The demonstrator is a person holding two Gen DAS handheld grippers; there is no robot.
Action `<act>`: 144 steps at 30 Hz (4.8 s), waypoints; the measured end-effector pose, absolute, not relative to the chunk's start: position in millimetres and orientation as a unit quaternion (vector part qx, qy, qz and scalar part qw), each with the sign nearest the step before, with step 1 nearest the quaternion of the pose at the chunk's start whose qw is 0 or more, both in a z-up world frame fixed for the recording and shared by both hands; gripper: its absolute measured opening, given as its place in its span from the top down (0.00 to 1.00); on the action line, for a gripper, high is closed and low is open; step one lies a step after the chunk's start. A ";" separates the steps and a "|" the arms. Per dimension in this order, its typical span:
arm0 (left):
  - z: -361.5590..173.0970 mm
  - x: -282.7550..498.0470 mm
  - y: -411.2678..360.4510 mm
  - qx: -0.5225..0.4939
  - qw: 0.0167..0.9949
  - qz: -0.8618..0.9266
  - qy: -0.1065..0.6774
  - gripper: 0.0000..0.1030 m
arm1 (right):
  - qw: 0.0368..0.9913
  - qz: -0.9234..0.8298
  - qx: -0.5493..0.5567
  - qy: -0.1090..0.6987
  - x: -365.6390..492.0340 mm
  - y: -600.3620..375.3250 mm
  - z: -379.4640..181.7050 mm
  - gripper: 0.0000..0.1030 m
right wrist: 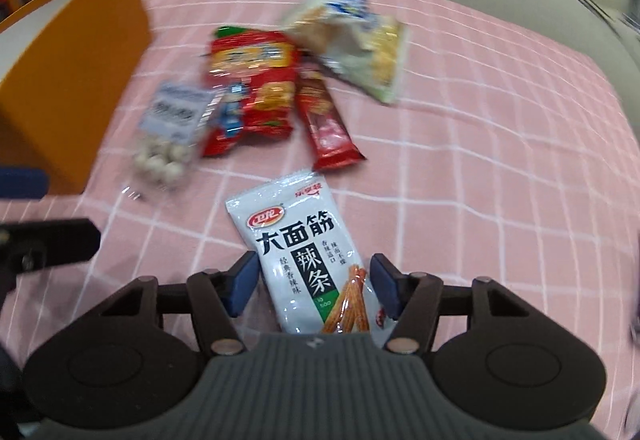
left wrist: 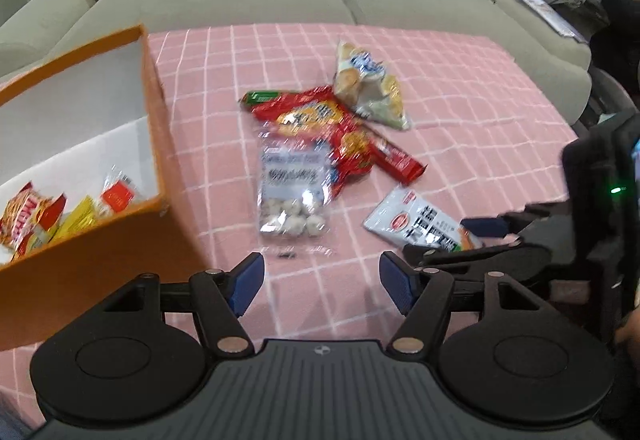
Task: Organize snacks
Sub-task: 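Lower the right tool onto the white latiao packet, then grasp the yogurt-ball bag with the left tool while the right tool grasps the latiao packet, then carry the yogurt-ball bag with the left tool while the right tool carries the latiao packet over the box, then open both tools to drop the bags into the box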
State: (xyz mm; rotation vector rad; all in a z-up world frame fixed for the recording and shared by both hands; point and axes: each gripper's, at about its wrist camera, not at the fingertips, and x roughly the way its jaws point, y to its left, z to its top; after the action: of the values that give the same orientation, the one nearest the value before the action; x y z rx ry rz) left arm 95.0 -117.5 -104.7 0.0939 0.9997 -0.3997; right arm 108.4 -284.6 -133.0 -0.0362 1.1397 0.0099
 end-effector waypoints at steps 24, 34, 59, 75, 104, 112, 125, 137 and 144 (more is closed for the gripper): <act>-148.0 172.9 -169.5 0.150 0.846 -0.110 0.500 0.13 | 0.841 0.107 -0.010 0.531 141.5 -286.5 -134.3 0.50; -163.0 185.6 -166.4 0.128 0.835 -0.114 0.522 0.28 | 0.843 0.099 -0.007 0.529 134.9 -286.7 -131.9 0.50; -133.5 106.3 -149.0 0.145 0.821 -0.130 0.536 0.38 | 0.829 0.038 0.054 0.556 79.4 -290.0 -126.9 0.55; -75.7 65.2 -105.8 0.103 0.854 -0.127 0.494 0.38 | 0.854 0.039 0.077 0.513 44.5 -276.5 -80.3 0.56; 9.6 91.2 13.4 0.035 0.906 -0.040 0.420 0.38 | 0.910 0.186 0.047 0.368 92.4 -164.1 47.5 0.56; 5.9 117.7 41.4 0.028 0.894 -0.025 0.447 0.38 | 0.900 0.227 0.045 0.370 129.1 -127.5 48.4 0.56; -38.7 167.8 74.0 0.048 0.858 -0.001 0.512 0.38 | 0.876 0.241 -0.042 0.417 189.1 -62.7 -0.5 0.56; -83.9 192.3 82.5 0.086 0.823 0.013 0.561 0.37 | 0.850 0.241 -0.138 0.448 216.2 -30.1 -47.1 0.56; -103.1 203.9 85.1 0.101 0.810 0.021 0.577 0.36 | 0.833 0.236 -0.167 0.471 227.7 -22.2 -69.5 0.56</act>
State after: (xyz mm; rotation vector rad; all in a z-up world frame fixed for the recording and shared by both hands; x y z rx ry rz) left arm 203.9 85.1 -103.1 0.2150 1.2326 0.0454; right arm 227.7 -22.2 -69.5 -0.3547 0.9975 0.5008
